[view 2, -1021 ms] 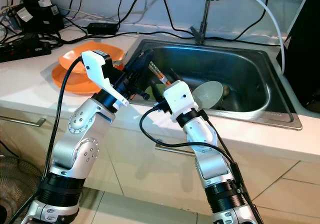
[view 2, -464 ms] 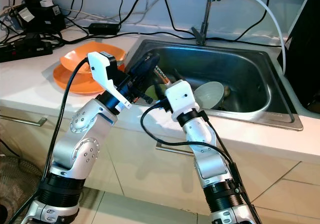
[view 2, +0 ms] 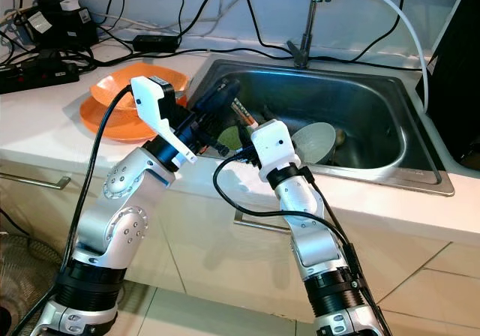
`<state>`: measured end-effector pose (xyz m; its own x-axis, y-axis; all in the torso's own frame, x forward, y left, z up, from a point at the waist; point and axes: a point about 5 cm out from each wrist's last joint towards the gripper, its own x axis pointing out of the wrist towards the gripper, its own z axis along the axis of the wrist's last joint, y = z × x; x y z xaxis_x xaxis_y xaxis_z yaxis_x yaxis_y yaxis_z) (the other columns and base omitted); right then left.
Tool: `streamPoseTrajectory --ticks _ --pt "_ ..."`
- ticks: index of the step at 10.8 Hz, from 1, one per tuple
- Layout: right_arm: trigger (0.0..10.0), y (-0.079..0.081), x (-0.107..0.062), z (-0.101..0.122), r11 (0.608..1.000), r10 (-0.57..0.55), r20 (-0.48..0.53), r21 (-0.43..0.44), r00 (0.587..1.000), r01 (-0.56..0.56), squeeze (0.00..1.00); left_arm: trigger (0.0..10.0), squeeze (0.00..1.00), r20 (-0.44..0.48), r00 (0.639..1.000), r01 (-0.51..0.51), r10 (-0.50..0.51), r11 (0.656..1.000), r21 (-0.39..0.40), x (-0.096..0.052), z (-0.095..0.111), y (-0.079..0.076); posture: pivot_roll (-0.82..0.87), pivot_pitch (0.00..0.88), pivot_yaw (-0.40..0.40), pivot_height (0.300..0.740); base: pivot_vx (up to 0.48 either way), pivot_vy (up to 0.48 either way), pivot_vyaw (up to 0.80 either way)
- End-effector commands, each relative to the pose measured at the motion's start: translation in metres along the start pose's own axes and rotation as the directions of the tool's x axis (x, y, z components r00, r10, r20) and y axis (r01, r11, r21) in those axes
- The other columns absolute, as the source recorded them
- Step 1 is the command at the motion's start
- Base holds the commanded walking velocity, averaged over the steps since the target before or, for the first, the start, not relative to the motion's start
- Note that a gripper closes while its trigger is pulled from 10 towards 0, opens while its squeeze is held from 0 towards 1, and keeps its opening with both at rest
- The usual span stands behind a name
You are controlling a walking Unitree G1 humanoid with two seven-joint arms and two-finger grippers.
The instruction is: Kitchen organization
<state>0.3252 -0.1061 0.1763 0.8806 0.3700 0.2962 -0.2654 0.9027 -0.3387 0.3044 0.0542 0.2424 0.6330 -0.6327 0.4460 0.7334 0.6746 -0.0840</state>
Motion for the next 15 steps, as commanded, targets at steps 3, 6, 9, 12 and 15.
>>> streamPoseTrajectory --ticks 3,6,9,12,15 --pt "0.0 -0.0034 0.0039 0.0031 1.0 -0.015 0.01 -0.002 1.0 0.015 0.0 10.0 0.0 -0.007 1.0 0.012 -0.012 1.0 0.02 -0.0005 0.0012 -0.0011 0.13 0.0 0.031 0.74 0.0 0.0 0.0" --pt "0.0 -0.0033 0.004 0.0028 1.0 -0.015 0.01 -0.001 1.0 0.015 0.0 10.0 0.0 -0.008 1.0 0.001 0.0 0.999 0.038 -0.0004 0.0016 0.0004 0.13 0.0 0.03 0.74 0.0 0.0 0.0" --pt "0.0 -0.005 0.0042 0.002 1.0 -0.021 0.007 -0.006 1.0 0.021 0.0 10.0 0.0 -0.008 1.0 -0.017 0.018 0.998 0.067 0.0007 0.0019 0.0024 0.13 0.0 0.029 0.74 0.0 0.0 0.0" --pt "0.0 -0.007 0.0049 0.0015 0.999 -0.033 0.006 -0.009 0.999 0.033 0.0 10.0 1.0 -0.007 1.0 -0.03 0.03 0.997 0.074 0.0017 0.0018 0.0035 0.13 0.0 0.027 0.74 0.0 0.0 0.0" --pt "0.0 -0.0124 0.0082 0.0021 0.998 -0.063 0.007 -0.011 0.998 0.063 0.0 10.0 1.0 0.023 0.999 -0.028 0.027 0.999 0.032 0.0016 0.0057 0.0032 0.13 0.0 0.025 0.74 0.0 0.0 0.0"
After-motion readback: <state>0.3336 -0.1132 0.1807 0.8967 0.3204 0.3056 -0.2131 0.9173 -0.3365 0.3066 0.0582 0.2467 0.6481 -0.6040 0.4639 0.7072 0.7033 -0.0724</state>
